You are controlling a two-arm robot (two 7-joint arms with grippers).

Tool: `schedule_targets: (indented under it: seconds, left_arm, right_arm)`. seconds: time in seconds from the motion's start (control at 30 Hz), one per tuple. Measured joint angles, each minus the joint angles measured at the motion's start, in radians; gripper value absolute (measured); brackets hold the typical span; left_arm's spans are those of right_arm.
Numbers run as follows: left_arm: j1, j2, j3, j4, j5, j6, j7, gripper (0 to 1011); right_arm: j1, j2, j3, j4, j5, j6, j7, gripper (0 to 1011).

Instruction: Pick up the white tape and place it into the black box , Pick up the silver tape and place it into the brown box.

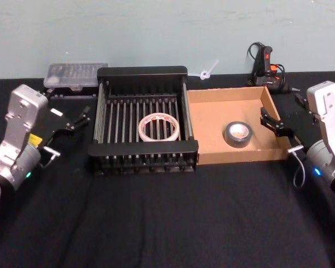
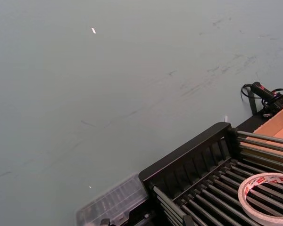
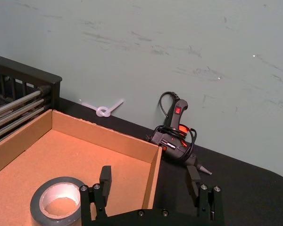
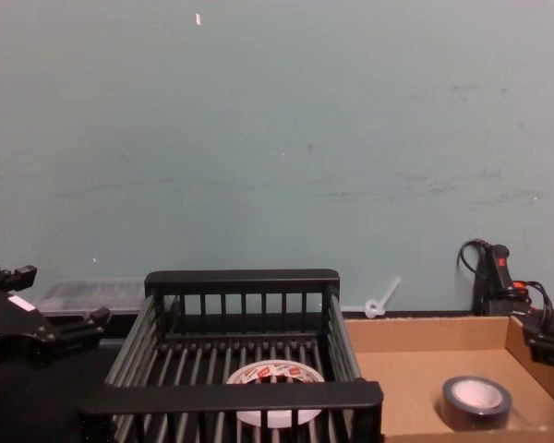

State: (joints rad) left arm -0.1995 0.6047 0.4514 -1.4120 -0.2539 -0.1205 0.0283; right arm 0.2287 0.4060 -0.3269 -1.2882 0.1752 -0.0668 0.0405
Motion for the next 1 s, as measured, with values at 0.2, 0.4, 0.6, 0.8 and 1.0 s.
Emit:
schedule_targets:
  seconds: [0.2,0.4,0.6,0.8,1.0]
  left_arm:
    - [0.000,0.000,0.000,0.000,0.000,0.000,0.000,1001]
    - [0.000,0.000,0.000,0.000,0.000,0.000,0.000,1001]
    - [0.000,0.000,0.000,0.000,0.000,0.000,0.000,1001]
    - [0.000,0.000,0.000,0.000,0.000,0.000,0.000,1001]
    - [0.000,0.000,0.000,0.000,0.000,0.000,0.000,1001]
  right_arm:
    - [0.000,0.001,-0.002,0.000,0.000,0.000,0.001,1002]
    - [0.001,0.001,-0.003,0.000,0.000,-0.001,0.002,1000]
    - [0.001,0.002,-0.003,0.001,0.000,-0.001,0.002,1000]
    - [0.002,0.002,-0.004,0.001,0.000,-0.002,0.003,1000]
    - [0.002,0.002,-0.004,0.001,0.000,-0.002,0.004,1000]
